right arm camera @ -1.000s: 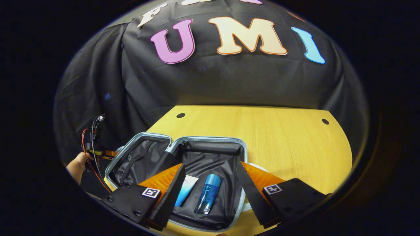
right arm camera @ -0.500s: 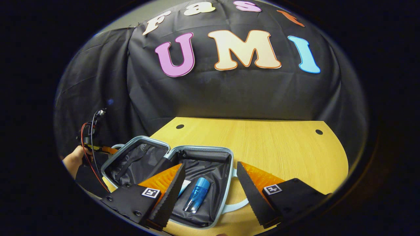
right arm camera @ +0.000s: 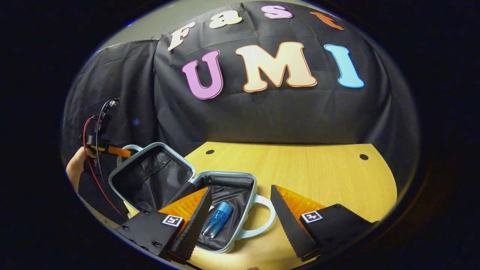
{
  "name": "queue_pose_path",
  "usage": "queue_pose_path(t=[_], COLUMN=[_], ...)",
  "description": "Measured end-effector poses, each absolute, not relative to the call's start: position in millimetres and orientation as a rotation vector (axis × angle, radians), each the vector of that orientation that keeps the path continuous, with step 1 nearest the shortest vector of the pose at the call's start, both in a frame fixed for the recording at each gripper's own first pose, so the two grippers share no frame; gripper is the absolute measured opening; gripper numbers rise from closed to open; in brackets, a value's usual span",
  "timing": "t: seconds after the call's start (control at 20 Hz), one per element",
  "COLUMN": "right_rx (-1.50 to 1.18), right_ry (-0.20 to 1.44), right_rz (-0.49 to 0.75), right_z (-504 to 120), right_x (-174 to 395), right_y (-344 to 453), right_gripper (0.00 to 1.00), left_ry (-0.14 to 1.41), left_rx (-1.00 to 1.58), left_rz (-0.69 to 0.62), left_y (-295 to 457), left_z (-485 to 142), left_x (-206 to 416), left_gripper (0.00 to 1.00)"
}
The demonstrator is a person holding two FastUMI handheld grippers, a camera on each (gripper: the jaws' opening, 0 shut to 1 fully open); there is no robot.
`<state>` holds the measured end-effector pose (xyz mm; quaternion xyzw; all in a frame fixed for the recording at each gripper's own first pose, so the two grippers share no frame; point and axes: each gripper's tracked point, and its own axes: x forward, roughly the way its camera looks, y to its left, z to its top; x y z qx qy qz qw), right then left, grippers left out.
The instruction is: First open the suitcase, pack the skin care products into it, and then close the suitcase.
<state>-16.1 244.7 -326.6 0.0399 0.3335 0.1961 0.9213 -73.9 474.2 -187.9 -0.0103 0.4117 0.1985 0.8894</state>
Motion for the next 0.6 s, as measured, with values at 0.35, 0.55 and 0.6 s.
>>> queue_pose_path(t=[0.35,0.55,0.6], right_rx=[0.070,0.077,0.079], right_ry=[0.658,0.652,0.648], right_rz=[0.417,0.403,0.399], right_z=[-310.0,-304.0,-302.5], right_x=[-27.1,-30.3,-30.9], right_y=[214.1,197.2,193.4], right_gripper=[0.98,0.98,0.98], left_ry=[0.789,0.770,0.767], left_rx=[0.004,0.015,0.017], left_rz=[0.293,0.206,0.180], left_y=[386.8,339.3,326.8], left_z=[-143.3,-129.2,-128.1], left_x=[-55.7,-44.3,-41.5], left_gripper=[0.03,0.01,0.01])
